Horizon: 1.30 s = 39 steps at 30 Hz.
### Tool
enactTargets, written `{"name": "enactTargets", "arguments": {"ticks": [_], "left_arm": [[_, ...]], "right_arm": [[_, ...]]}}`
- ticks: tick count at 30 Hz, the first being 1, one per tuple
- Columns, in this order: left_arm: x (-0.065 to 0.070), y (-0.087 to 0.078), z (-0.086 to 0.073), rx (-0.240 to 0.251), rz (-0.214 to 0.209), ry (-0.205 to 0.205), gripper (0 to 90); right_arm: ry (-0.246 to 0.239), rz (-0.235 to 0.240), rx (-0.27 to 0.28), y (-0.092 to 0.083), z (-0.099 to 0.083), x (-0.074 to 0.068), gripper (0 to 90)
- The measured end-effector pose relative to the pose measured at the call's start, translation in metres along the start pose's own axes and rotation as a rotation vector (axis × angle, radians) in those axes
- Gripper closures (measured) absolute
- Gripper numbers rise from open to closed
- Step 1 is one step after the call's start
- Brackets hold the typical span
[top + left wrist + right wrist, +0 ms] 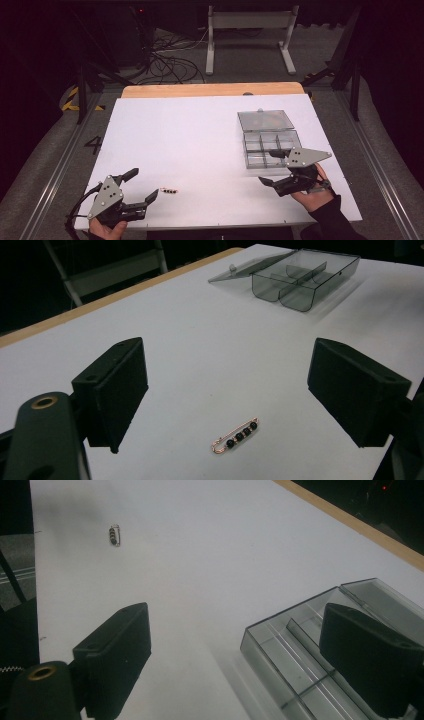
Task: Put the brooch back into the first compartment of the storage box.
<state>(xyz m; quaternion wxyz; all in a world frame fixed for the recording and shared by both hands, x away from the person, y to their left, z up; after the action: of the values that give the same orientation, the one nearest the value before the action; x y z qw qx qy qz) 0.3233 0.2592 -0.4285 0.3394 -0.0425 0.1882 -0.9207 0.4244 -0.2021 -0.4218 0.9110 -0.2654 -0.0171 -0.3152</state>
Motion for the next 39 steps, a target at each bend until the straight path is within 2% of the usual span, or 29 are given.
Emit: {"name": "enactTargets", "arguments": {"ticks": [13, 15, 18, 24, 25, 26, 39], "left_arm": [[0.000, 0.000, 0.000, -0.004, 0.002, 0.007, 17.1], [0.001, 0.001, 0.000, -0.006, -0.001, -0.004, 17.0], [0.001, 0.000, 0.000, -0.008, 0.003, 0.009, 16.8], [0.000, 0.000, 0.000, -0.005, 0.005, 0.006, 16.7], [0.001, 0.001, 0.000, -0.008, 0.002, -0.005, 16.8], [0.001, 0.001, 0.000, -0.013, 0.006, 0.007, 16.8], [0.001, 0.001, -0.001, -0.014, 0.004, 0.005, 16.8]], "right_arm": [[-0.038, 0.055, 0.001, 0.019, 0.024, -0.014, 13.7], [-0.040, 0.059, 0.002, 0.020, 0.025, -0.015, 13.7], [-0.051, 0.081, 0.002, 0.027, 0.031, -0.019, 13.8], [-0.062, 0.101, -0.002, 0.034, 0.037, -0.024, 13.9], [-0.065, 0.104, -0.003, 0.036, 0.039, -0.025, 13.9], [-0.071, 0.107, -0.001, 0.038, 0.040, -0.026, 13.9], [-0.119, 0.155, -0.015, 0.057, 0.058, -0.044, 13.8]]}}
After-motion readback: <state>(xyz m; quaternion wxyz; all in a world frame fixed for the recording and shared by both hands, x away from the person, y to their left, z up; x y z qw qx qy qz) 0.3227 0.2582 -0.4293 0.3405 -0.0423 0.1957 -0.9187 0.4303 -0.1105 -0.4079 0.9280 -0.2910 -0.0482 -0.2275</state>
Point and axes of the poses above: each handheld gripper's, and its own axes: y roughly forward along the jaws, z roughly out of its top, x roughly to its right, the point moved 1 cm from there along y, roughly forward along the jaws, and after that the axes turned 10 degrees about -z, right-handed, at the moved point
